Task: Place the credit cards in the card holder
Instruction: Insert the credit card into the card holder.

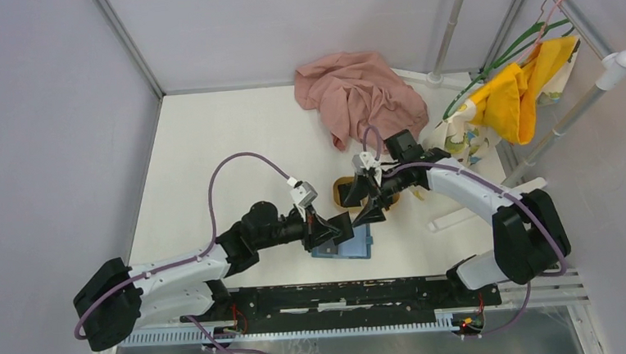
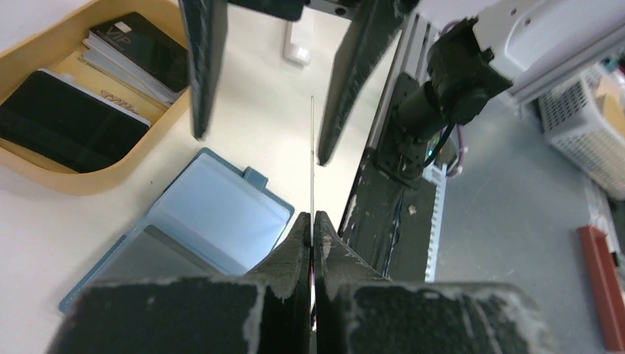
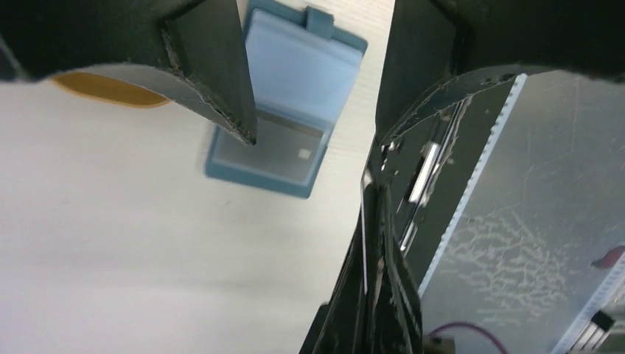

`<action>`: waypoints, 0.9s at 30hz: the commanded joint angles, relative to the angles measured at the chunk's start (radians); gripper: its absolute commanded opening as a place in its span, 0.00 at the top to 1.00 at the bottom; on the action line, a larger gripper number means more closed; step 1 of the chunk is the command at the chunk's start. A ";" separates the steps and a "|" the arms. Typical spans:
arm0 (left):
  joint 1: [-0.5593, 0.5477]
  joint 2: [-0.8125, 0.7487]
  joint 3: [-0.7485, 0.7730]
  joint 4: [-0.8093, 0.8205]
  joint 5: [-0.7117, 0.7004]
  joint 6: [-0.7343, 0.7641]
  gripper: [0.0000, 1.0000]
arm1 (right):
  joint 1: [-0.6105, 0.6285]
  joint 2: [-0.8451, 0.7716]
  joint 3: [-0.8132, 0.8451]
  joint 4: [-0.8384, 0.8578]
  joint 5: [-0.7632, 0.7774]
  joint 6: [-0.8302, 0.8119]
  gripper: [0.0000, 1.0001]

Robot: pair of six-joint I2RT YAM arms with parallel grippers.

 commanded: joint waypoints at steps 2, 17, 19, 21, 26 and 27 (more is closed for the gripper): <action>-0.005 0.012 0.123 -0.275 0.094 0.186 0.98 | 0.052 0.019 0.018 -0.298 0.022 -0.291 0.37; -0.007 0.061 0.181 -0.300 0.113 0.205 0.98 | 0.083 0.018 -0.037 -0.067 -0.030 0.009 0.67; -0.008 0.064 0.183 -0.295 0.113 0.203 0.98 | 0.083 0.016 -0.039 -0.059 -0.044 0.025 0.71; -0.007 0.070 0.184 -0.292 0.113 0.200 0.98 | 0.083 0.011 -0.039 -0.061 -0.053 0.029 0.81; -0.009 0.073 0.181 -0.285 0.092 0.180 0.91 | 0.083 -0.007 -0.048 -0.039 -0.074 0.065 1.00; -0.009 0.066 0.177 -0.288 0.065 0.170 0.80 | 0.082 -0.015 -0.068 -0.002 -0.073 0.098 1.00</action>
